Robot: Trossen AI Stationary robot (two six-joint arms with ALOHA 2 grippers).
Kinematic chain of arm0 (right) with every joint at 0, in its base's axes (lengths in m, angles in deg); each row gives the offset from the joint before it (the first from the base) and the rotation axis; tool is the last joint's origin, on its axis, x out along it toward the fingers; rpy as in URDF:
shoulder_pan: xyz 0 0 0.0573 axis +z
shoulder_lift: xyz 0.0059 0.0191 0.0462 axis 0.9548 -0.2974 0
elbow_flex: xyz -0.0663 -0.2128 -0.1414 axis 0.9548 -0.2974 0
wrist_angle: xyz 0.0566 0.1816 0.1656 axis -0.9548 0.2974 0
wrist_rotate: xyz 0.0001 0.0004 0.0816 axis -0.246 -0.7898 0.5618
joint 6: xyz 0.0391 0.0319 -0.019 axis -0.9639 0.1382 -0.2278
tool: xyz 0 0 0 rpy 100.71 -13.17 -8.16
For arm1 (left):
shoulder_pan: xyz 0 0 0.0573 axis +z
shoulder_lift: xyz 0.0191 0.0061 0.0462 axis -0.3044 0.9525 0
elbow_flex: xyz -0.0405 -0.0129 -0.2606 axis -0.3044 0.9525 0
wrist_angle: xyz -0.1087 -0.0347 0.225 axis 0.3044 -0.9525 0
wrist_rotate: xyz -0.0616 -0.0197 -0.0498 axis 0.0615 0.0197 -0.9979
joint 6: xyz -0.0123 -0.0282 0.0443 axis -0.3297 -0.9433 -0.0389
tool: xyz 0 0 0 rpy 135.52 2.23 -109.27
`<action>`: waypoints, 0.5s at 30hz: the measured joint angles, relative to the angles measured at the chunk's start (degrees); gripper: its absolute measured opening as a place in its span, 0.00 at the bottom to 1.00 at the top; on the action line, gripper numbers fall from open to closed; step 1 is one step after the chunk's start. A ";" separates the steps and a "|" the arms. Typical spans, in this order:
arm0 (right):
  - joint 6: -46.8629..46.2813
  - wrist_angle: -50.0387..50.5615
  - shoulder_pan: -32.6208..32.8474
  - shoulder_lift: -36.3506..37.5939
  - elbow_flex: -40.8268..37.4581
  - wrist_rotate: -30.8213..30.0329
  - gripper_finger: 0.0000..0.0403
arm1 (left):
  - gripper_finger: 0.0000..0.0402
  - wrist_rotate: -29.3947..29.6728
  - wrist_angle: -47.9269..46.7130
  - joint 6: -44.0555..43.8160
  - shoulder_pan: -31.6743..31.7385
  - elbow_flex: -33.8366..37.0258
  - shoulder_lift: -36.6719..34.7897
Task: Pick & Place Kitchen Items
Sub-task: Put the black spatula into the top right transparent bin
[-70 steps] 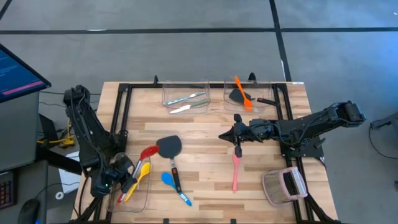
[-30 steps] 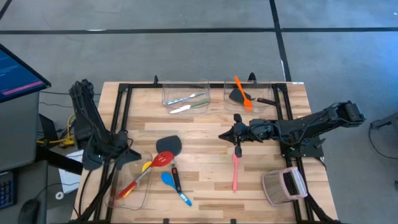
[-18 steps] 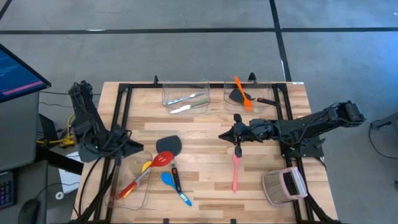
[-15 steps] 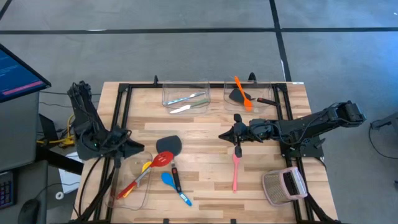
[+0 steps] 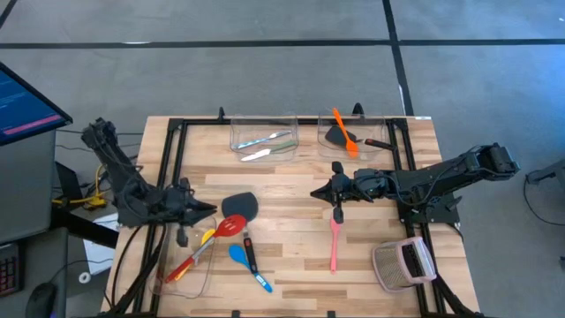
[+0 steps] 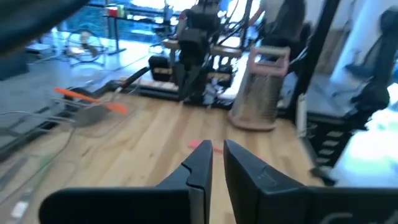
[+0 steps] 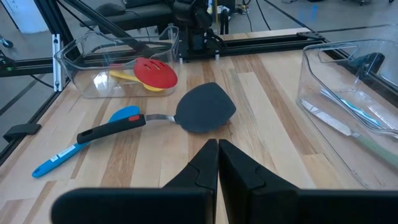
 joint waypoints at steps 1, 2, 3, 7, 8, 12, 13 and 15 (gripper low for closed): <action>0.00 0.00 0.00 0.00 0.00 0.00 0.02 | 0.07 -0.01 -0.09 0.03 0.68 0.00 1.11; -0.01 0.00 0.00 0.00 0.00 0.00 0.02 | 0.06 0.01 -0.07 0.05 1.38 -0.02 2.12; -0.02 0.00 0.00 0.00 0.00 0.00 0.02 | 0.06 0.01 -0.04 0.05 2.06 -0.02 3.09; -0.08 0.01 0.00 0.00 0.00 0.00 0.02 | 0.04 -0.01 -0.09 0.05 4.38 0.00 6.89; -0.11 0.02 0.00 0.00 0.00 0.00 0.02 | 0.04 -0.01 -0.09 0.05 4.93 0.00 7.79; -0.17 0.02 0.00 0.00 0.00 0.00 0.02 | 0.02 -0.01 -0.17 0.03 6.84 -0.01 11.47; -0.17 0.02 0.00 0.00 0.00 0.00 0.02 | 0.02 -0.01 -0.17 0.05 7.10 0.00 12.35; -0.15 0.02 0.00 0.00 0.00 0.00 0.02 | 0.03 -0.11 -0.18 0.05 7.59 0.00 13.68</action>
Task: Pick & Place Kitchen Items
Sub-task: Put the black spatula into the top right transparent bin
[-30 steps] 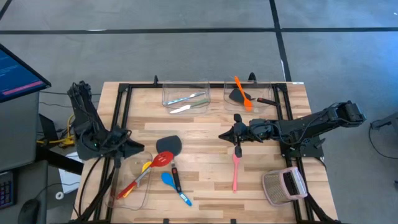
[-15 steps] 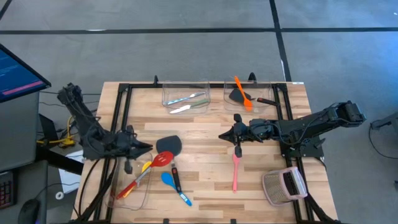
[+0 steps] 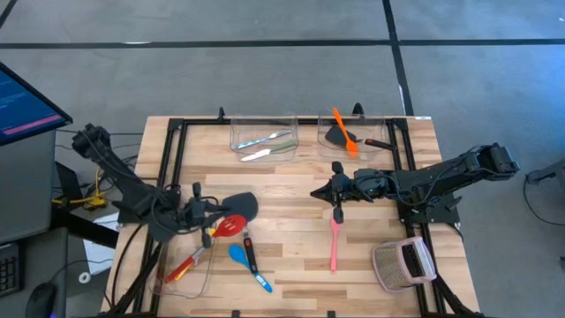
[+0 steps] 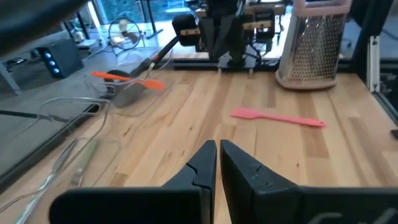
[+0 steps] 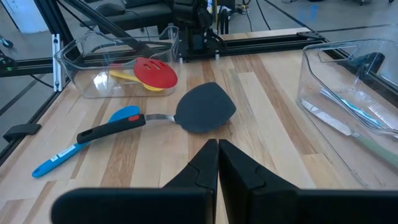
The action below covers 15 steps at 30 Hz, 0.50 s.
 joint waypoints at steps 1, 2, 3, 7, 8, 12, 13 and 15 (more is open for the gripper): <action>0.01 0.00 0.00 0.00 0.01 0.00 0.02 | 0.03 -0.07 0.04 0.02 0.28 0.00 0.30; 0.02 0.00 -0.02 0.00 0.00 0.00 0.02 | 0.03 -0.09 0.09 0.02 0.62 -0.01 0.36; 0.04 0.00 -0.09 0.00 0.00 0.00 0.02 | 0.03 -0.08 0.12 0.00 0.95 0.00 0.32; 0.15 0.04 -1.08 0.00 0.00 -0.01 0.02 | 0.03 0.02 0.24 0.01 2.27 0.00 -0.25; 0.14 0.04 -1.43 -0.01 0.01 -0.02 0.02 | 0.03 0.10 0.26 0.00 2.62 0.00 -0.25; 0.11 0.13 -2.86 -0.17 0.02 -0.02 0.02 | 0.03 0.09 0.17 0.00 3.89 -0.01 -0.25; 0.11 0.07 -3.16 -0.17 0.02 -0.02 0.02 | 0.03 0.09 0.15 0.00 4.20 0.00 -0.25; 0.06 0.09 -3.62 -0.17 0.02 -0.02 0.02 | 0.03 0.10 0.15 0.00 4.67 0.00 -0.25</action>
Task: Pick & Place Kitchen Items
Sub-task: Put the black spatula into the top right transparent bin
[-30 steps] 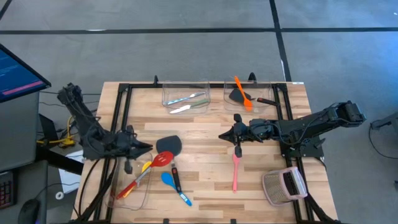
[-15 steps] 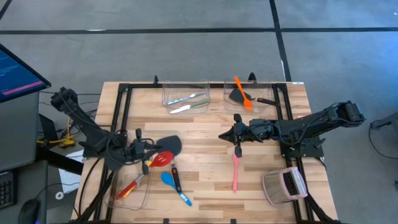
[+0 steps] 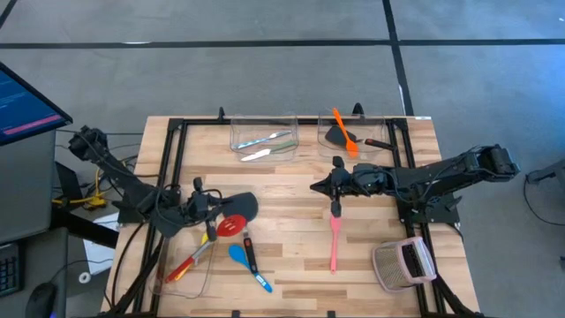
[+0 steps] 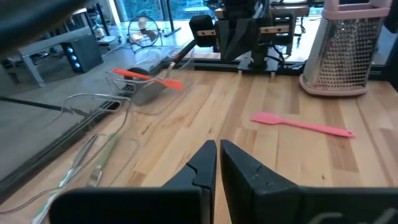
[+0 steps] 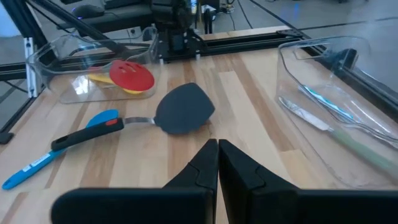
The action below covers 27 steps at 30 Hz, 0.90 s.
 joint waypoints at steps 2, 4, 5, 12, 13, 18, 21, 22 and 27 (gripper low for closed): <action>-0.08 -0.11 -0.26 0.00 0.00 0.00 0.02 | 0.03 0.00 0.00 0.00 0.27 0.00 0.00; -0.79 -1.18 -0.24 -0.44 0.00 0.00 0.02 | 0.03 0.00 -0.02 0.00 0.54 0.00 0.00; -1.81 -2.50 -0.24 -1.08 0.00 0.00 0.02 | 0.03 -0.01 -0.02 0.00 0.65 0.00 0.00; -6.16 -9.17 -1.01 -9.06 3.59 1.57 0.01 | 0.03 -0.02 -0.02 0.00 0.66 0.00 0.00; -7.71 -7.54 -1.25 -10.39 5.07 1.68 0.01 | 0.03 -0.02 -0.03 0.00 0.66 0.00 0.00; -9.95 4.96 -2.82 -17.89 15.32 3.11 0.01 | 0.03 -0.02 0.00 0.00 0.64 0.00 0.00; -8.80 11.56 -4.74 -22.54 21.94 9.01 0.00 | 0.03 -0.02 0.04 0.00 0.64 0.00 0.00; -7.97 12.81 -5.48 -24.03 23.76 10.86 0.00 | 0.03 -0.06 -0.02 0.00 0.64 -0.01 0.00; -6.68 13.55 -10.03 -31.63 32.10 22.99 0.00 | 0.03 -0.08 0.04 0.00 0.59 0.00 0.00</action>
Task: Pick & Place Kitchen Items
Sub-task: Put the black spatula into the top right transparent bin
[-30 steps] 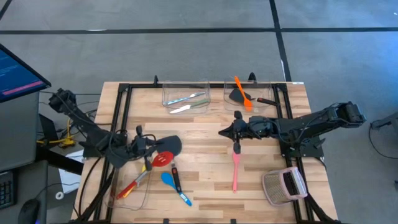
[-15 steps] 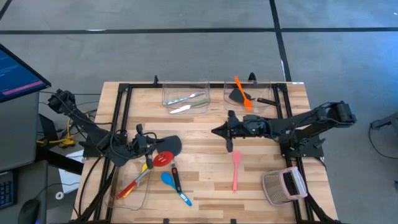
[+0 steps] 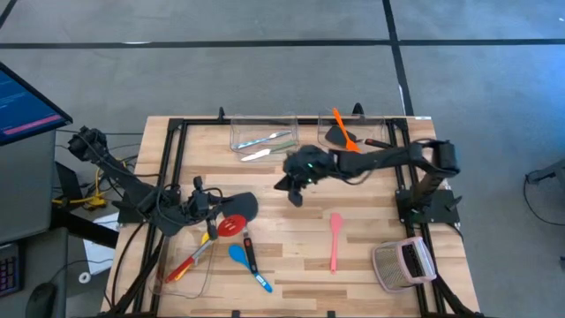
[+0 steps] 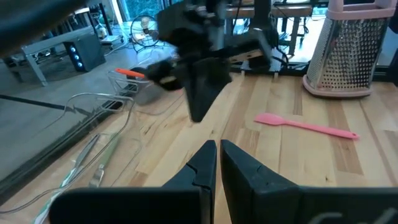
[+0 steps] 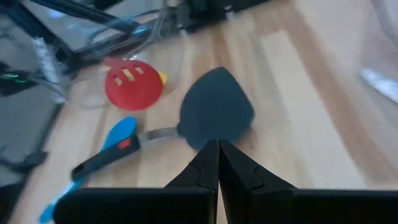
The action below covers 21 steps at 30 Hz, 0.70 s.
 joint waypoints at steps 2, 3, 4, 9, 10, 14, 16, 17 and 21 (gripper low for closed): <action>-0.30 0.65 -1.72 -3.04 2.57 5.29 0.00 | 0.03 -0.07 -0.05 0.00 -0.02 0.00 0.00; -1.01 0.44 -2.45 -4.78 4.14 6.54 0.00 | 0.03 -0.14 0.00 0.00 0.00 0.00 0.01; -1.73 0.81 -3.08 -6.27 5.19 7.35 0.00 | 0.03 -0.20 -0.06 0.00 -0.02 -0.01 0.00; -2.97 3.81 -4.56 -14.28 12.13 8.66 0.00 | 0.03 -0.25 0.00 0.00 -0.13 -0.02 0.02; -3.07 5.77 -4.65 -15.80 13.57 8.73 0.00 | 0.03 -0.25 -0.06 0.00 -0.13 0.00 0.01; -3.01 11.87 -4.28 -21.07 19.77 8.68 0.00 | 0.03 -0.25 -0.03 0.00 -0.13 -0.02 0.00; -2.86 14.53 -3.96 -22.89 22.27 8.75 0.00 | 0.03 -0.25 -0.07 0.00 -0.13 0.00 0.00; -2.81 14.55 -3.78 -23.79 23.59 8.75 0.00 | 0.03 -0.39 -0.07 0.00 -0.13 0.00 0.00; -0.77 15.50 -2.95 -24.19 25.55 8.68 0.00 | 0.03 -3.48 -0.17 -0.02 -0.13 -0.01 0.01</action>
